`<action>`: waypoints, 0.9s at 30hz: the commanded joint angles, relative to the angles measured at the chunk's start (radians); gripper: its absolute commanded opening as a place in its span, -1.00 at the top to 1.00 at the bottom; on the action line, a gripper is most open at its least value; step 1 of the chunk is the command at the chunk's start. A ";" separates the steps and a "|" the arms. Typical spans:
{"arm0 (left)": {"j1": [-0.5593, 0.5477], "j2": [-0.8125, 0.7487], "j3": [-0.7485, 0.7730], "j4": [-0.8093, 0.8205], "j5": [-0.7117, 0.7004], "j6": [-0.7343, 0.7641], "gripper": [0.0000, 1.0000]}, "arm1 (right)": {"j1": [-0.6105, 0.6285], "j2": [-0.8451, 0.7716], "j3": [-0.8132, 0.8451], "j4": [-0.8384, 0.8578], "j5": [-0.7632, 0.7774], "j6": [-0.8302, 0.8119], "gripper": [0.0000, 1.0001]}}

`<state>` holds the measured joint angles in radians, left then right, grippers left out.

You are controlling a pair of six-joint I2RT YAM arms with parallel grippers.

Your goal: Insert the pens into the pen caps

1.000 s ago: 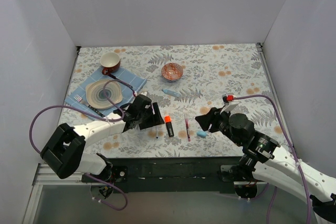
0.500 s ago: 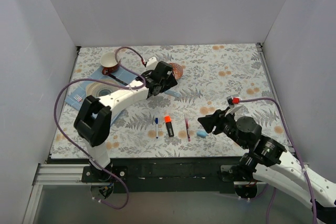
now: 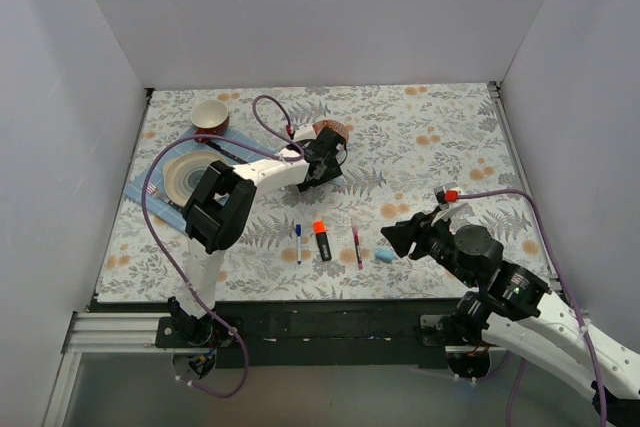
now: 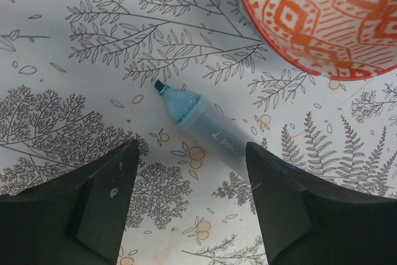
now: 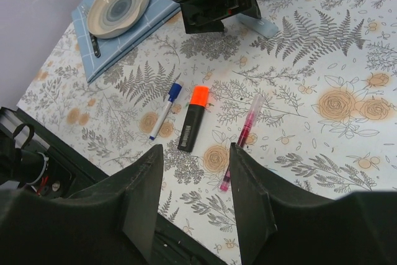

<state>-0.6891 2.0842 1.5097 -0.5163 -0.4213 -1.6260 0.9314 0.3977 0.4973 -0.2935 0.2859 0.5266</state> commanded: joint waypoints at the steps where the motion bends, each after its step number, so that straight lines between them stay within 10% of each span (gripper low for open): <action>1: 0.000 0.019 0.061 -0.005 -0.046 0.029 -0.36 | 0.000 -0.030 0.009 0.031 0.018 -0.019 -0.06; 27: -0.001 -0.075 -0.186 0.099 0.160 0.264 0.06 | 0.001 0.026 -0.009 0.099 -0.063 0.026 -0.02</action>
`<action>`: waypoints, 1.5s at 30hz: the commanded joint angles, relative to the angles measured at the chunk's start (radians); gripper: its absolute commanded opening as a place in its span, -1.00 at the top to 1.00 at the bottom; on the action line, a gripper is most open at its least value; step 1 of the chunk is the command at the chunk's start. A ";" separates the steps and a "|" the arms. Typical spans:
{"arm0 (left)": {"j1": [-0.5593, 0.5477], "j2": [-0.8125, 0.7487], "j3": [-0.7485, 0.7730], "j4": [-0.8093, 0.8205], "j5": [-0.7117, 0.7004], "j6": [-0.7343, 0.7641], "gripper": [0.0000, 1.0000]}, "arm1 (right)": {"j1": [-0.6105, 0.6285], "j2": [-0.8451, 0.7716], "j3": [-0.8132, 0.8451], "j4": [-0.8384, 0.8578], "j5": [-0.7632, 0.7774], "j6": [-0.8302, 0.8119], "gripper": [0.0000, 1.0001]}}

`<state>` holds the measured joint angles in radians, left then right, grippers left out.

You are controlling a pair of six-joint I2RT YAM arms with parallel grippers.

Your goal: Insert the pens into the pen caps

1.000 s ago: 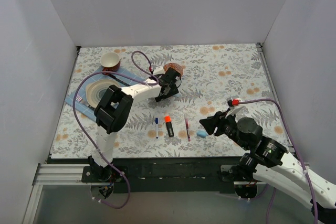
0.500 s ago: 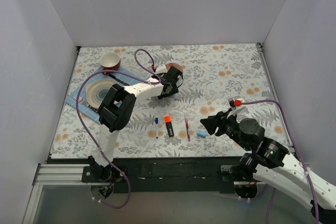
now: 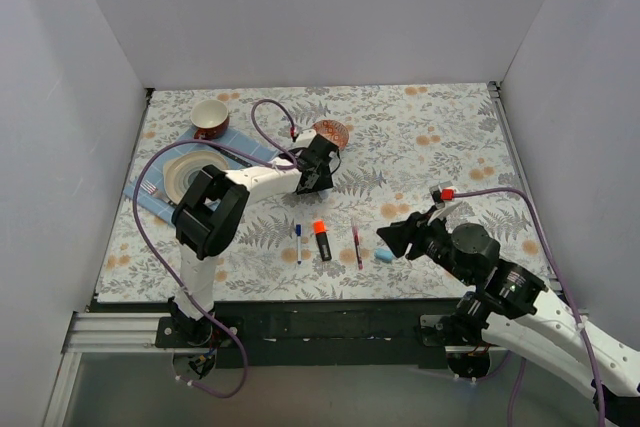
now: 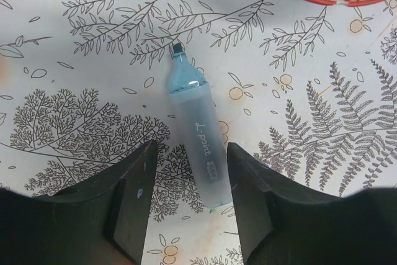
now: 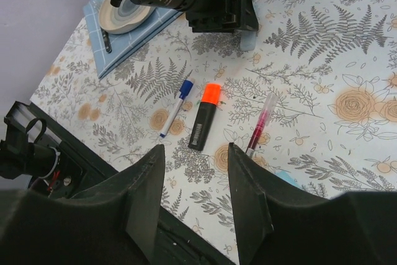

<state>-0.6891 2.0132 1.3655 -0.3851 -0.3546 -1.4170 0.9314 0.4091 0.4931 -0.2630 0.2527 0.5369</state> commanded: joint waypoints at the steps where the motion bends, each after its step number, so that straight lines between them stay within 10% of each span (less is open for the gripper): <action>1: -0.001 -0.001 -0.043 -0.032 0.100 0.058 0.07 | 0.000 0.016 -0.004 0.068 -0.032 0.017 -0.01; 15: -0.003 0.110 0.054 -0.155 0.060 0.124 0.37 | 0.000 0.005 -0.002 0.062 -0.032 0.023 0.00; 21: -0.012 0.039 -0.017 -0.120 0.051 0.135 1.00 | 0.000 0.026 -0.028 0.106 -0.040 0.040 -0.02; 32: -0.026 -0.373 -0.275 0.141 0.201 0.150 1.00 | -0.038 0.252 0.139 0.175 0.178 0.100 -0.22; 45: -0.056 -0.717 -0.531 0.412 0.483 0.222 1.00 | -0.180 0.591 0.216 0.462 -0.237 0.201 -0.15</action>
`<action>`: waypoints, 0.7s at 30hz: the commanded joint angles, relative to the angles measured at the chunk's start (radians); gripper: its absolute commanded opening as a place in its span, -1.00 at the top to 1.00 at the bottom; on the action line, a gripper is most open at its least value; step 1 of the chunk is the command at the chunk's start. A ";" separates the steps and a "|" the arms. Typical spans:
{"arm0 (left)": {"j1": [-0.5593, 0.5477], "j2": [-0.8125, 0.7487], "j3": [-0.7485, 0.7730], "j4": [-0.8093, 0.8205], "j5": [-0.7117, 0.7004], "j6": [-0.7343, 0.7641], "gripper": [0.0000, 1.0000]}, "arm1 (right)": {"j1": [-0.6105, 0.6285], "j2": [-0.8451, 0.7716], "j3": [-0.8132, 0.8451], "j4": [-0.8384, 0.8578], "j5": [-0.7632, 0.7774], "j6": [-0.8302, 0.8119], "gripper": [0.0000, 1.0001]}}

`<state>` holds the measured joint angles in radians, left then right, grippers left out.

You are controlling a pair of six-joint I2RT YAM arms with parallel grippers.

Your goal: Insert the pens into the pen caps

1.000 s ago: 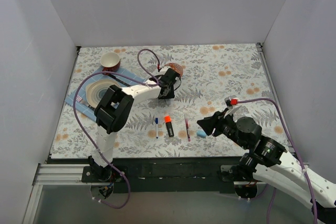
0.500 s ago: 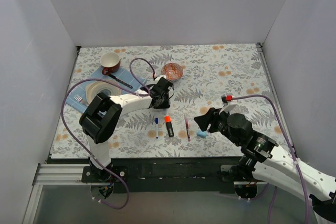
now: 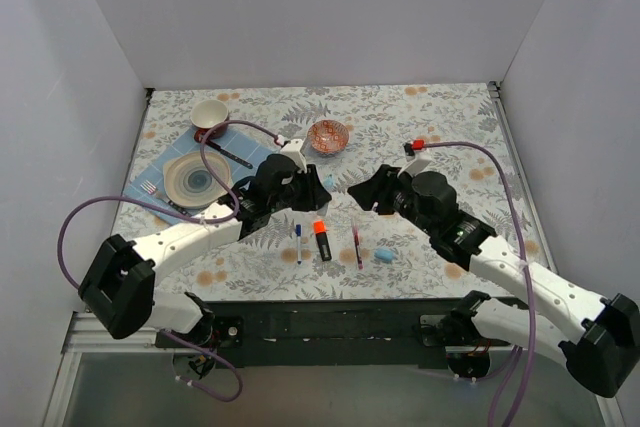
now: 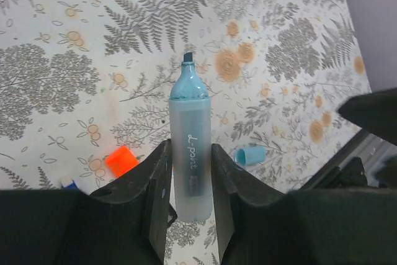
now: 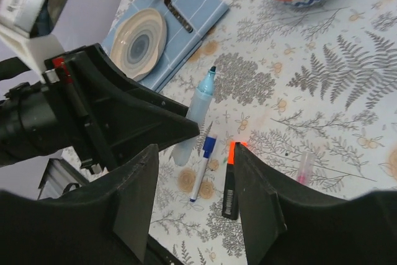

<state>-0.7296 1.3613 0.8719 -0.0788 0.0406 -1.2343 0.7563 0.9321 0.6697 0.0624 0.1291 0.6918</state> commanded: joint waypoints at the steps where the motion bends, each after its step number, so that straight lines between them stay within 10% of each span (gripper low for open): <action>1: -0.017 -0.083 -0.051 0.120 0.097 0.041 1.00 | -0.006 0.083 0.041 0.155 -0.121 0.066 -0.13; 21: -0.025 -0.198 -0.166 0.257 0.157 0.070 1.00 | -0.006 0.280 0.085 0.254 -0.134 0.152 0.09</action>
<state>-0.7494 1.2118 0.7258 0.1211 0.1730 -1.1851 0.7528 1.2003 0.7033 0.2543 -0.0078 0.8356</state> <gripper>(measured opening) 0.269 0.460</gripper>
